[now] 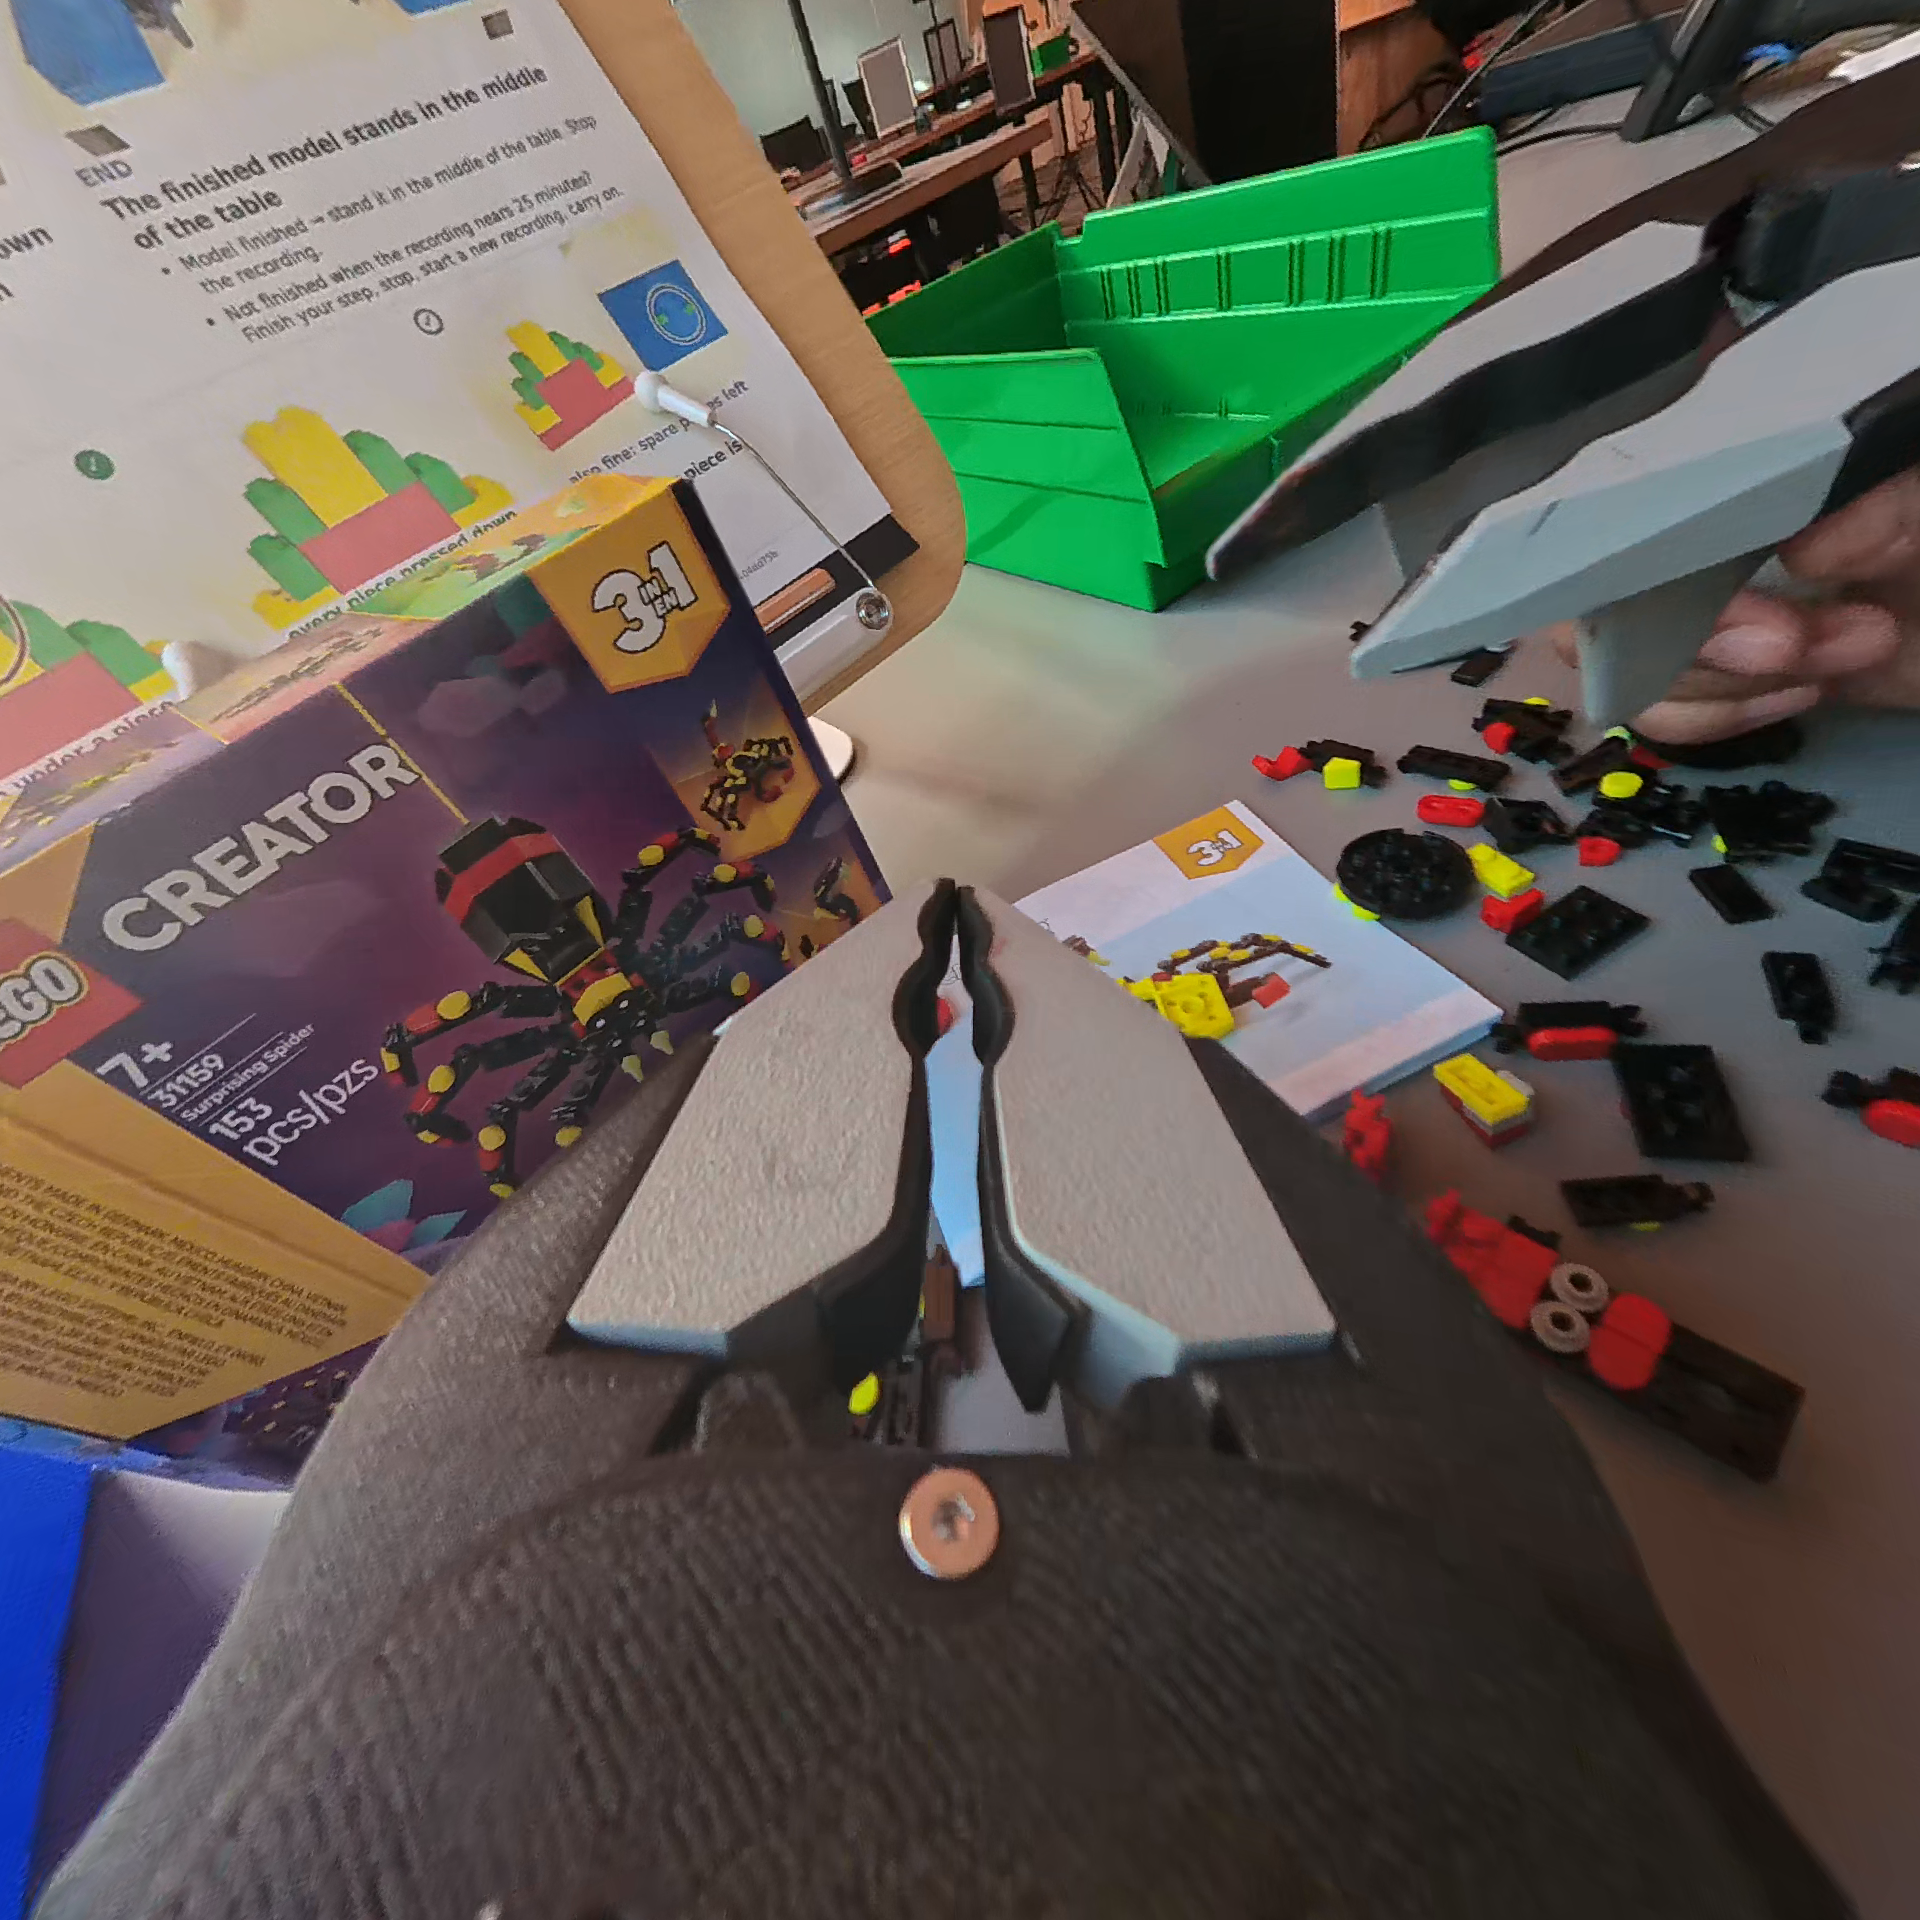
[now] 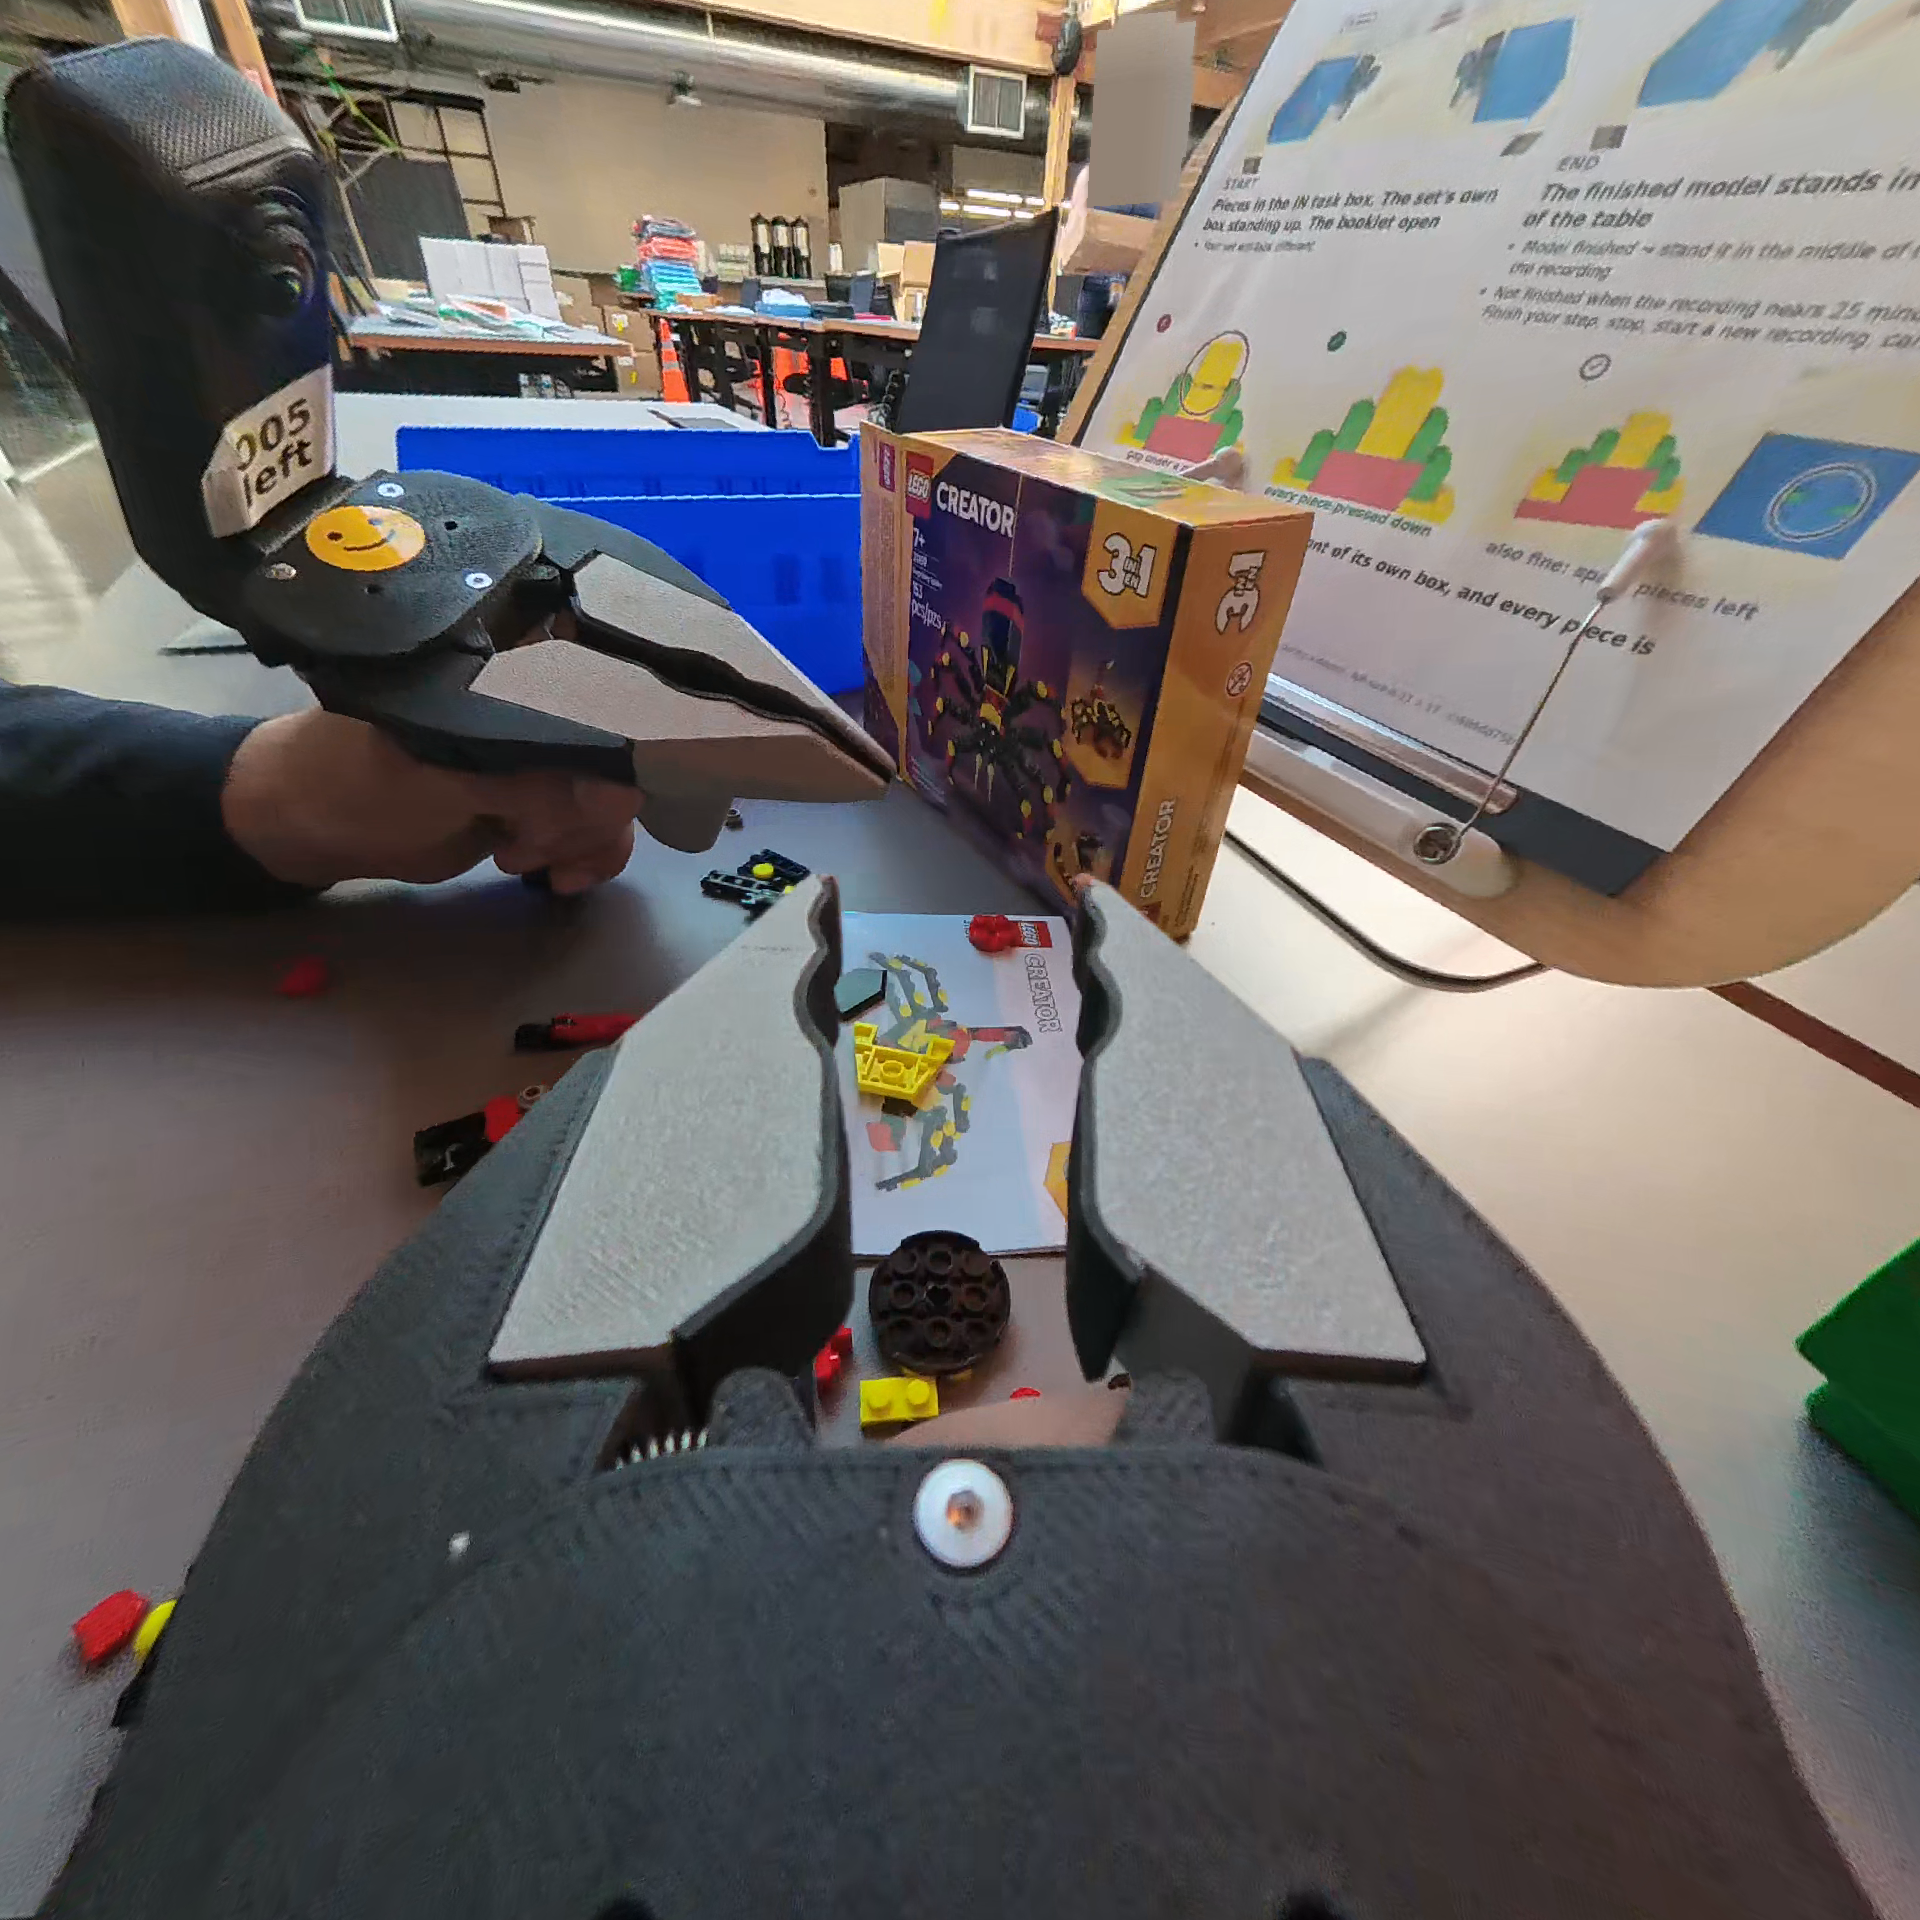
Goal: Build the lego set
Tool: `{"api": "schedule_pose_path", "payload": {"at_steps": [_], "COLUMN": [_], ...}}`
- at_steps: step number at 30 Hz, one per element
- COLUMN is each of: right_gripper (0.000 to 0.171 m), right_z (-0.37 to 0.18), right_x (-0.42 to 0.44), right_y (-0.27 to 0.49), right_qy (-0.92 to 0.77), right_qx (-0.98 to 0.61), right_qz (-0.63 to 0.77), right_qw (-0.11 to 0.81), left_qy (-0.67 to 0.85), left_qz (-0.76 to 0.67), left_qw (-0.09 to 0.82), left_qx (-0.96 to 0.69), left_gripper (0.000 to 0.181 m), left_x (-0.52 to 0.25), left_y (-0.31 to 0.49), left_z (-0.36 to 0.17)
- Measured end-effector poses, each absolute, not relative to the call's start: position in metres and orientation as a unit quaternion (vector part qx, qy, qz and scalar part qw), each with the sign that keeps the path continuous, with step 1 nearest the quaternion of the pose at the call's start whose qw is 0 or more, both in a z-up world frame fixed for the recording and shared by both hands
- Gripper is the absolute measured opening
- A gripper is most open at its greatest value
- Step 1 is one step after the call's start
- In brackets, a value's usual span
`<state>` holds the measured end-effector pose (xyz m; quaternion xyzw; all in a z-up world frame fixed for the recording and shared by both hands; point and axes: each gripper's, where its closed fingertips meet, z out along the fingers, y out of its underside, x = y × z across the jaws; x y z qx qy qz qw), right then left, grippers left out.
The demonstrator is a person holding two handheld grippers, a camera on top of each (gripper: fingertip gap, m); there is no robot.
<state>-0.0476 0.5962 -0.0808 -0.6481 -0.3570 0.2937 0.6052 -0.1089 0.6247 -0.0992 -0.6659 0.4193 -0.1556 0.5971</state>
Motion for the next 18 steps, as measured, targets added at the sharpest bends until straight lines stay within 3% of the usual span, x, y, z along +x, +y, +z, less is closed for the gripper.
{"api": "schedule_pose_path", "payload": {"at_steps": [2, 4, 7, 12, 18], "right_gripper": [0.022, 0.017, 0.019, 0.033, 0.03], "right_z": [-0.079, -0.077, -0.074, -0.094, -0.121], "right_x": [-0.049, -0.049, -0.045, -0.052, -0.069], "right_y": [0.591, 0.588, 0.587, 0.583, 0.565], "right_qy": [-0.37, -0.372, -0.362, -0.383, -0.454], "right_qx": [-0.637, -0.626, -0.624, -0.67, -0.693], "right_qz": [0.285, 0.276, 0.266, 0.256, 0.22], "right_qw": [0.614, 0.628, 0.64, 0.582, 0.516], "left_qy": [0.42, 0.423, 0.426, 0.427, 0.431], "left_qz": [-0.158, -0.157, -0.155, -0.16, -0.156], "left_qw": [0.593, 0.593, 0.591, 0.588, 0.59], "left_qx": [-0.668, -0.667, -0.667, -0.668, -0.665], "left_gripper": [0.0, 0.0, 0.0, 0.0, 0.0], "left_x": [-0.109, -0.108, -0.107, -0.107, -0.106], "left_y": [0.625, 0.624, 0.624, 0.624, 0.623], "left_z": [-0.1, -0.101, -0.102, -0.102, -0.102]}}
